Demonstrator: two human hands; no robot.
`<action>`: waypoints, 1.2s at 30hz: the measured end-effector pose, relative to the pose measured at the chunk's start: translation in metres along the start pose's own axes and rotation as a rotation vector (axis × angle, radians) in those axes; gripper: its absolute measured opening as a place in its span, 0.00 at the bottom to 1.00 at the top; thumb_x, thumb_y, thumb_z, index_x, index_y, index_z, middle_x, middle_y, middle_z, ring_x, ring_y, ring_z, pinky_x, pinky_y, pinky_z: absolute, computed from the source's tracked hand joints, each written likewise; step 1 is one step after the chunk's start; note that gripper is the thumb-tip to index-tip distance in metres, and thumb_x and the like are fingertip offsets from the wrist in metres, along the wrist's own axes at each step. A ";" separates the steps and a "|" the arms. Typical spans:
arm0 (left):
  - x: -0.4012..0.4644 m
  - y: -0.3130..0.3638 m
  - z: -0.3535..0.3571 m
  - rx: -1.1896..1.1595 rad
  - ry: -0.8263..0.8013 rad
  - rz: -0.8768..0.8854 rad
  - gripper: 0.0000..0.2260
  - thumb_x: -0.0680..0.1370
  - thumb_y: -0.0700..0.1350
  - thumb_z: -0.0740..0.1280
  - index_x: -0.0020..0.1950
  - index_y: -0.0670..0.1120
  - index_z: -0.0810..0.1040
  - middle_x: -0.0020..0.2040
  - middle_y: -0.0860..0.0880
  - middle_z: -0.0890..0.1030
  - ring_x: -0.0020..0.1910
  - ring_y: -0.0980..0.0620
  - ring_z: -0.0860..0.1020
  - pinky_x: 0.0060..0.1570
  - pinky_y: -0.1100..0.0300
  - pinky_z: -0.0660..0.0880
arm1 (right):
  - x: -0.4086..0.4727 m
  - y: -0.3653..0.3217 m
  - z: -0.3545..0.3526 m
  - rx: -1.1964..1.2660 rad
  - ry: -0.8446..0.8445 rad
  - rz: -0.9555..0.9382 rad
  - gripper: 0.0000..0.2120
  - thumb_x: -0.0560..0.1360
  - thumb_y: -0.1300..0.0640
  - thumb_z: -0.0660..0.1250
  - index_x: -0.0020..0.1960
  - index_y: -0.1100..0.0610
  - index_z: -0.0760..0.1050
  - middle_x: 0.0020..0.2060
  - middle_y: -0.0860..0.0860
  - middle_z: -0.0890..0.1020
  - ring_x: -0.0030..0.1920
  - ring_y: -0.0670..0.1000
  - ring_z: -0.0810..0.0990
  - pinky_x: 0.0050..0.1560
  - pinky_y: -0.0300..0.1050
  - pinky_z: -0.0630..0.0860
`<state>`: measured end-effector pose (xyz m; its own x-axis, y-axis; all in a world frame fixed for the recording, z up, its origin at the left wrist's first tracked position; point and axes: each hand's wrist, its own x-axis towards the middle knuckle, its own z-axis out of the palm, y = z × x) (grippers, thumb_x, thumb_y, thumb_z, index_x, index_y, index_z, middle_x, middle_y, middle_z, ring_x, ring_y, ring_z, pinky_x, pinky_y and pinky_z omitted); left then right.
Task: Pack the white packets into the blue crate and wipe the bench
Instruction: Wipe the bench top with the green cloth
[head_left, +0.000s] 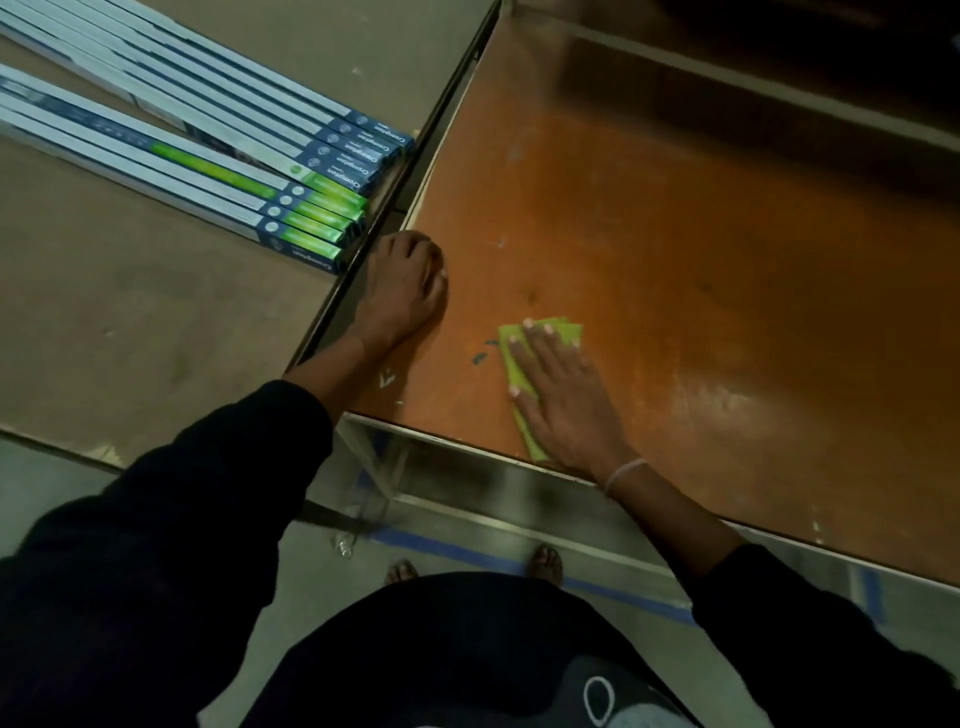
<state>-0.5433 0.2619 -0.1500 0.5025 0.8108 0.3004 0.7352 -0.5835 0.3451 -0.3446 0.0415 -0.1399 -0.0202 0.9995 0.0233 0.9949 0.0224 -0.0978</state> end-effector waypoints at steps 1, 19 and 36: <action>0.000 -0.001 0.000 -0.009 -0.005 0.006 0.16 0.80 0.53 0.61 0.61 0.45 0.77 0.64 0.43 0.75 0.64 0.40 0.71 0.60 0.46 0.71 | 0.004 0.000 0.002 0.019 0.022 0.138 0.29 0.85 0.41 0.46 0.82 0.49 0.46 0.82 0.50 0.47 0.82 0.52 0.43 0.78 0.60 0.52; 0.013 0.007 0.007 0.089 -0.045 0.018 0.14 0.82 0.52 0.60 0.64 0.49 0.75 0.66 0.45 0.73 0.66 0.42 0.69 0.62 0.44 0.67 | 0.125 0.049 0.000 0.044 -0.033 -0.032 0.28 0.85 0.41 0.44 0.82 0.47 0.48 0.82 0.47 0.46 0.81 0.51 0.44 0.80 0.55 0.45; 0.043 0.006 0.013 0.179 -0.120 0.105 0.21 0.83 0.55 0.57 0.71 0.46 0.72 0.70 0.45 0.73 0.68 0.42 0.70 0.69 0.43 0.66 | 0.284 0.133 -0.003 0.063 -0.002 0.345 0.30 0.83 0.41 0.44 0.82 0.50 0.48 0.82 0.51 0.47 0.81 0.56 0.46 0.80 0.58 0.45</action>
<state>-0.5117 0.2937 -0.1463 0.6232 0.7520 0.2146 0.7396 -0.6559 0.1508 -0.2178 0.3283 -0.1429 0.3160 0.9484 -0.0239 0.9351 -0.3157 -0.1609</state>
